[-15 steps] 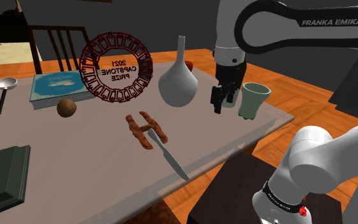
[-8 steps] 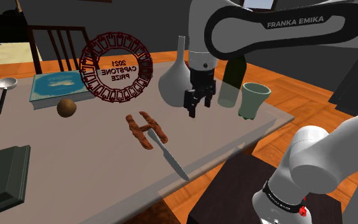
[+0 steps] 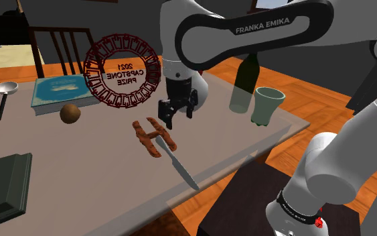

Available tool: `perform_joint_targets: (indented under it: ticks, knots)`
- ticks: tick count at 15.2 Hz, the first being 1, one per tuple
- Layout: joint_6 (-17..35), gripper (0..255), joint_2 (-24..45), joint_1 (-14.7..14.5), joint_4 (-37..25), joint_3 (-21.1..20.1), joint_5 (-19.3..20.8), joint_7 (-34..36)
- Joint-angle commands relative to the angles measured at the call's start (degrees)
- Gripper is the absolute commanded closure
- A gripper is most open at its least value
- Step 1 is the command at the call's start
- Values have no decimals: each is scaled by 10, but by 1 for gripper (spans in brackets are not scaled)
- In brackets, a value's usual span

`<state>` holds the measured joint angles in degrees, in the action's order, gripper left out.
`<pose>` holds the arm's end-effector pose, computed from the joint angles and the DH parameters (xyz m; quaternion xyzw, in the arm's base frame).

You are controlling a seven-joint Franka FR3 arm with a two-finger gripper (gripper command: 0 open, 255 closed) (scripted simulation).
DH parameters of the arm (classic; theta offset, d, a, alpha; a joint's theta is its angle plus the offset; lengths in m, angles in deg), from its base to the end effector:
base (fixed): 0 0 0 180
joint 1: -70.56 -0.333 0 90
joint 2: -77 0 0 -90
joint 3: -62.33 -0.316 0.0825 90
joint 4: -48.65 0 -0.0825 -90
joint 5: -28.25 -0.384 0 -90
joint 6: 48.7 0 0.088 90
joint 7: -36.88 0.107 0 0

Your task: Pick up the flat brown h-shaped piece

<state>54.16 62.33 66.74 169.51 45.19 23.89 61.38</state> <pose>0.4384 0.1847 0.5139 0.9983 -0.0465 -0.0313 0.0135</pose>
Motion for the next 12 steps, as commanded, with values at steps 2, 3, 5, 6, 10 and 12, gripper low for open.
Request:
perform_joint_targets:
  ticks: [2,3,5,6,10,12]
  knots:
    - [14,0,60,-4,-53,-19,12,37]
    - [17,0,80,-6,-72,-25,17,48]
    - [33,0,82,-6,-58,-25,17,49]
    - [40,0,84,-7,-52,-25,18,49]
    - [71,0,90,-7,-27,-26,19,50]
    - [75,0,91,-7,-24,-26,19,50]
